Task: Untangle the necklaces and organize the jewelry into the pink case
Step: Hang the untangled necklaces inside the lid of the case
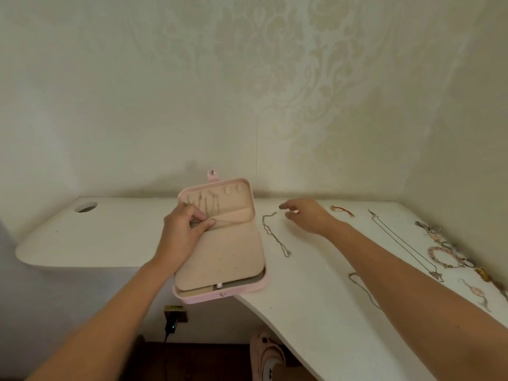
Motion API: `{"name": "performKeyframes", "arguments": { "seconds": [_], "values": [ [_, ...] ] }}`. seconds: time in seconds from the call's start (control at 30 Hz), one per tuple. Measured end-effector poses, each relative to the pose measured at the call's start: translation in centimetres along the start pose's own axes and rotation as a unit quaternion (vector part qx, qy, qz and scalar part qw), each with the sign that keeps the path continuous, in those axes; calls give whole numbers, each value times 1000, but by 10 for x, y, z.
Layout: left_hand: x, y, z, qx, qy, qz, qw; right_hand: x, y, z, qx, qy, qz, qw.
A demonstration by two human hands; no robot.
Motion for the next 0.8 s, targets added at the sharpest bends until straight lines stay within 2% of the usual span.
{"name": "performKeyframes", "arguments": {
  "seconds": [0.07, 0.13, 0.23, 0.33, 0.5, 0.8],
  "values": [
    [-1, 10, 7, 10, -2, 17, 1000, -1, -1, -21, -20, 37, -3, 999],
    [-2, 16, 10, 12, -8, 34, 999, 0, -1, -30, -3, 40, -6, 999],
    [-1, 15, 7, 13, -1, 26, 1000, 12, -4, -26, 81, 11, -13, 997],
    [1, 17, 3, 17, 12, 20, 1000, 28, -6, -22, 145, -5, -60, 988],
    [4, 21, -4, 37, 31, 14, 999, 49, 3, -43, 123, 54, -85, 987],
    [3, 25, -6, 31, 33, 16, 999, 61, -28, -19, 154, 31, -87, 984]
  ]
}}
Point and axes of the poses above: each hand's wrist, its own x-axis towards the middle knuckle, its own z-axis out of the back of the hand, y = z × x, the point moved 7 cm from there along x, towards the middle knuckle, and after that the axes turned 14 degrees about -z, right-handed, at the moved point
